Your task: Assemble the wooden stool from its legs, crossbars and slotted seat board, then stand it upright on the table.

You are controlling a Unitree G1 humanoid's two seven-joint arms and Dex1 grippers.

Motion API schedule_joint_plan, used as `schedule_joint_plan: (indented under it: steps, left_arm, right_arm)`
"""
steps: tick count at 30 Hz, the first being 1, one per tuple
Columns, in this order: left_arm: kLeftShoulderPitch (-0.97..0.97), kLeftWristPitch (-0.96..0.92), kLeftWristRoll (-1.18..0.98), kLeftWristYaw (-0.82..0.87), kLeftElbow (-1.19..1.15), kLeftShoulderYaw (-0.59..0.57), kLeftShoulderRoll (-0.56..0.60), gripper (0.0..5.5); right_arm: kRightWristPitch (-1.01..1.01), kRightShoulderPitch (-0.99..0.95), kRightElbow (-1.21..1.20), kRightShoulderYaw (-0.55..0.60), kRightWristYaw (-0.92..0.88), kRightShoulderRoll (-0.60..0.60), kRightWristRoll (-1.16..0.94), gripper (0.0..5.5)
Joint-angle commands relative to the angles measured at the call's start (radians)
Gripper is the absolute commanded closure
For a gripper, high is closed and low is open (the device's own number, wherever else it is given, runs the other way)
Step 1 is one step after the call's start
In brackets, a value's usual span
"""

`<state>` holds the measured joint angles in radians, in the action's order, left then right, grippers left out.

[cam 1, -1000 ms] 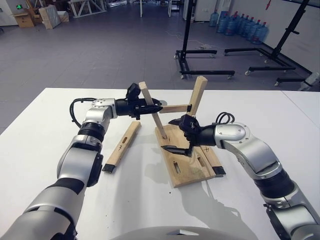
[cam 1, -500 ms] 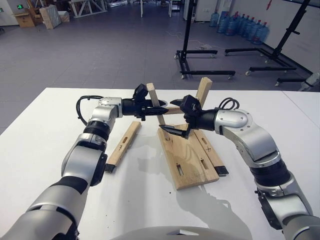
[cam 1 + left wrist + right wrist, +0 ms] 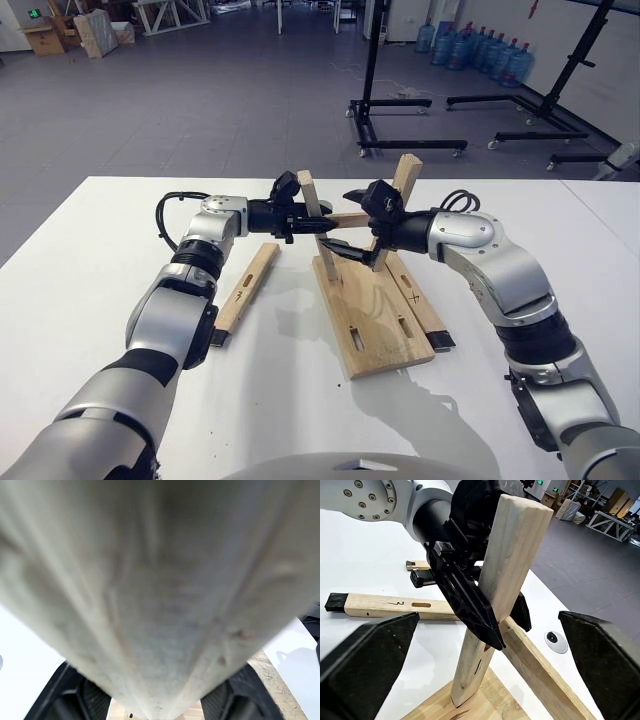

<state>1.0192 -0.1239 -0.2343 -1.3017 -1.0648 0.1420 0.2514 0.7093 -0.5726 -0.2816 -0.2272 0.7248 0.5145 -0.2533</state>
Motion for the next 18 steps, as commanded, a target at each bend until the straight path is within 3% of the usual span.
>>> schedule_joint_plan:
  steps: [1, 4, 8, 12, 18]
  left_arm:
    - [-0.054, -0.022, 0.089, 0.007, -0.038, 0.041, 0.013, 3.48]
    - [-0.051, -0.020, 0.086, 0.005, -0.036, 0.038, 0.015, 3.48]
    - [-0.046, -0.018, 0.085, 0.006, -0.035, 0.037, 0.009, 3.48]
    - [-0.047, -0.018, 0.083, 0.006, -0.030, 0.038, 0.002, 3.48]
    - [-0.057, -0.014, 0.082, 0.014, -0.023, 0.037, -0.006, 3.48]
  right_arm:
    - [-0.021, -0.115, 0.062, 0.083, -0.061, -0.006, 0.023, 0.37]
    - [-0.116, -0.240, 0.159, 0.106, -0.184, -0.015, 0.133, 0.37]
    - [-0.237, -0.281, 0.214, 0.026, -0.240, -0.002, 0.287, 0.37]
    - [-0.312, -0.243, 0.237, -0.041, -0.229, 0.007, 0.377, 0.37]
    - [-0.467, -0.023, 0.367, -0.234, -0.267, 0.021, 0.582, 0.37]
